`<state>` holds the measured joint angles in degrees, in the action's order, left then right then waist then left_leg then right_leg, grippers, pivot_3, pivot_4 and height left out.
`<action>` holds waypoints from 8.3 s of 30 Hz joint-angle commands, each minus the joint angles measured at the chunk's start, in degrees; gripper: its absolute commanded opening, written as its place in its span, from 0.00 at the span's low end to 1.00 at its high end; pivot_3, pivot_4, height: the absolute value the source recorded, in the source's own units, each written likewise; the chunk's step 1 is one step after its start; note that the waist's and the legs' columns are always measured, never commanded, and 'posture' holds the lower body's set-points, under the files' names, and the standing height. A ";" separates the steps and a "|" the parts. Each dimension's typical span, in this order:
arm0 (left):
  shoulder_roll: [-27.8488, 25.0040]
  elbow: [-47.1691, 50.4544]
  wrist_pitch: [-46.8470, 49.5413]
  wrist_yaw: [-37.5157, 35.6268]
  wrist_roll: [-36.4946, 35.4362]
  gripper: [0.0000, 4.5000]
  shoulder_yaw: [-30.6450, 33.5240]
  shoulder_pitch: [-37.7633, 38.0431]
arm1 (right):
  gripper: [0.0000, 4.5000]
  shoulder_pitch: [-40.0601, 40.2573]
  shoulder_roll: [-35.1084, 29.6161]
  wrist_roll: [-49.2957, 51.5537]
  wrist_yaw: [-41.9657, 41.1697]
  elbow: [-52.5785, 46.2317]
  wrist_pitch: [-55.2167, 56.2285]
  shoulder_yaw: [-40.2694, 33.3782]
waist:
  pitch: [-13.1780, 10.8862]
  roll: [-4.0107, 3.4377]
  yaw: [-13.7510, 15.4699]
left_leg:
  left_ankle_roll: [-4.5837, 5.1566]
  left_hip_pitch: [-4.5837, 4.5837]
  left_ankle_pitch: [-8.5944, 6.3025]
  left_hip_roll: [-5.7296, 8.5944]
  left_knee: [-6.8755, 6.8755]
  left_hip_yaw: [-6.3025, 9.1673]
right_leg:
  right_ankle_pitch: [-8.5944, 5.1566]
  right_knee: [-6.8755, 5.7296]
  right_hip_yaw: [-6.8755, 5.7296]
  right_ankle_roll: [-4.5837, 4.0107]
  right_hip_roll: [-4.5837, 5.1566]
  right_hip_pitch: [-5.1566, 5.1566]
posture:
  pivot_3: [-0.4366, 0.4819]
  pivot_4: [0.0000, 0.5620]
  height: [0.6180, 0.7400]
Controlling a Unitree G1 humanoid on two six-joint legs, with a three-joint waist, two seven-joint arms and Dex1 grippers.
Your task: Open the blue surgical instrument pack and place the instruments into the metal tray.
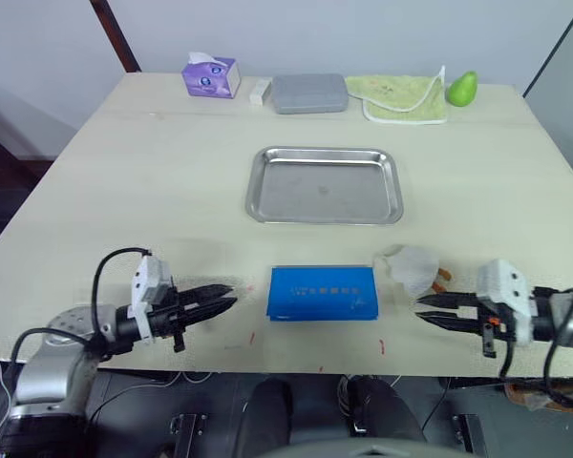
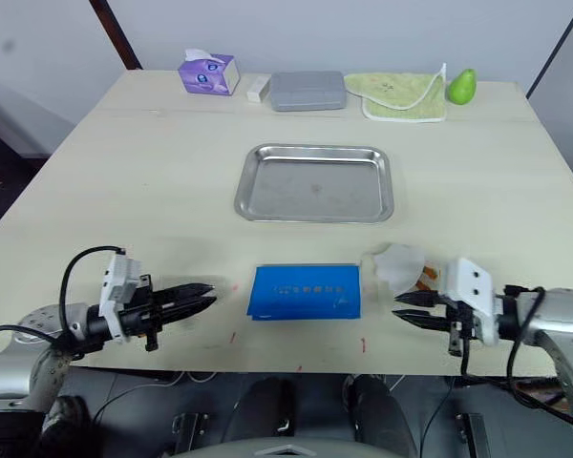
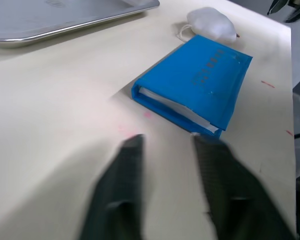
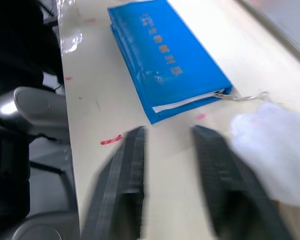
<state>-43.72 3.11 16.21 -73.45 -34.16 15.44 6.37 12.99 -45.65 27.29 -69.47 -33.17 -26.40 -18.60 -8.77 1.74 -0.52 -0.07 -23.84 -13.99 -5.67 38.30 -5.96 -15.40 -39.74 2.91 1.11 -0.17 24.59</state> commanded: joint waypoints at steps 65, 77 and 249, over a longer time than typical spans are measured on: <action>-2.38 6.22 -0.50 -6.39 -0.81 1.00 -4.81 -5.71 | 0.30 -16.85 9.26 -30.94 18.78 19.06 32.86 36.29 | 0.10 0.14 -0.15 | 0.00 0.04 0.00 0.00 0.02 0.03 | -0.09 -0.07 -0.03 -0.09 -0.03 -0.01 | 0.48 0.27 1.00; -0.21 6.19 -1.99 -5.11 -0.57 1.00 -4.21 -3.99 | 0.01 -17.98 8.86 -24.78 16.15 17.02 28.90 33.94 | 0.11 0.15 -0.16 | 0.00 0.07 0.00 -0.01 0.02 0.02 | -0.09 -0.09 -0.02 -0.09 -0.05 -0.02 | 0.48 0.27 1.00; 7.15 -17.59 -18.12 -13.14 12.05 0.00 -18.15 -28.29 | 0.00 -56.42 10.50 15.28 14.59 16.70 -27.25 22.35 | 0.05 -0.12 -0.21 | 0.01 -0.08 0.01 -0.02 0.01 0.11 | -0.07 -0.10 0.02 -0.08 -0.15 0.09 | 0.48 0.27 1.00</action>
<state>-36.04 -13.51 -0.98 -85.40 -23.71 -1.44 -22.37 -40.52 -36.64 42.56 -55.45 -16.19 -54.84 3.18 -8.72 1.62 -0.73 -0.06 -23.94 -13.99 -5.68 38.32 -5.87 -15.47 -39.82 2.93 1.03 -0.30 24.69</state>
